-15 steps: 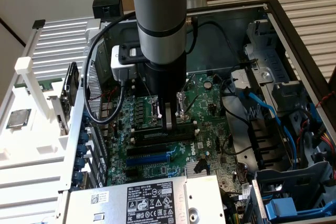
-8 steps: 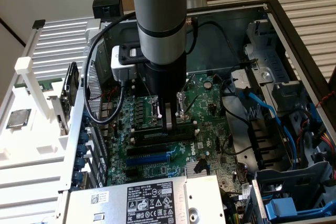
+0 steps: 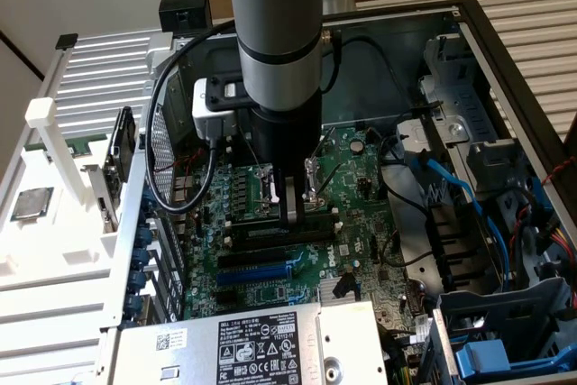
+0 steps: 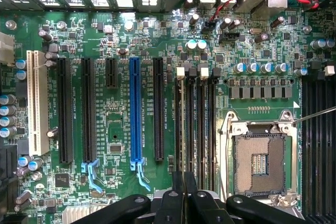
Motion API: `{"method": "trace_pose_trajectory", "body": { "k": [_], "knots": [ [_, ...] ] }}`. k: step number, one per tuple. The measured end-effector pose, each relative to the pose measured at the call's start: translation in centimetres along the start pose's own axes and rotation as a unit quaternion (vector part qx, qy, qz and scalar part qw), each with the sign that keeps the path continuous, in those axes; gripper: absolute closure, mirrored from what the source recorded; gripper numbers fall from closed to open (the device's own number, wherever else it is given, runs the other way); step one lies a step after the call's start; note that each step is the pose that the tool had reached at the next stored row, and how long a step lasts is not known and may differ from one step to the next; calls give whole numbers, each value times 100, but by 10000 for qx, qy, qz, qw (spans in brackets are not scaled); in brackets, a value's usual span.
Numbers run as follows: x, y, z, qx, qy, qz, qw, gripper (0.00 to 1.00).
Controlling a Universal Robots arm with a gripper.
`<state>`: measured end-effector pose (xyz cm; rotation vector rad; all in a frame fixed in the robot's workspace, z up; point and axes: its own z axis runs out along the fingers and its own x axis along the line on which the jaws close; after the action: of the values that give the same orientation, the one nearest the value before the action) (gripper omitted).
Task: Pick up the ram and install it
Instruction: 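Insert the ram into the slot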
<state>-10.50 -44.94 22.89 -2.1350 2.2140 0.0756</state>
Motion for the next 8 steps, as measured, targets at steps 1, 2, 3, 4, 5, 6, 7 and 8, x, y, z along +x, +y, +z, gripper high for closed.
{"method": "trace_pose_trajectory", "body": {
  "k": [1,2,3,4,5,6,7,8],
  "knots": [
    [0,0,0,0,0,0,10000,88],
    [0,0,2,0,0,0,10000,88],
    [0,0,2,0,0,0,10000,88],
    [0,0,2,0,0,0,10000,88],
    [0,0,3,0,0,0,10000,88],
    [0,0,3,0,0,0,10000,88],
    [0,0,3,0,0,0,10000,88],
    [0,0,4,0,0,0,10000,88]
  ]
}}
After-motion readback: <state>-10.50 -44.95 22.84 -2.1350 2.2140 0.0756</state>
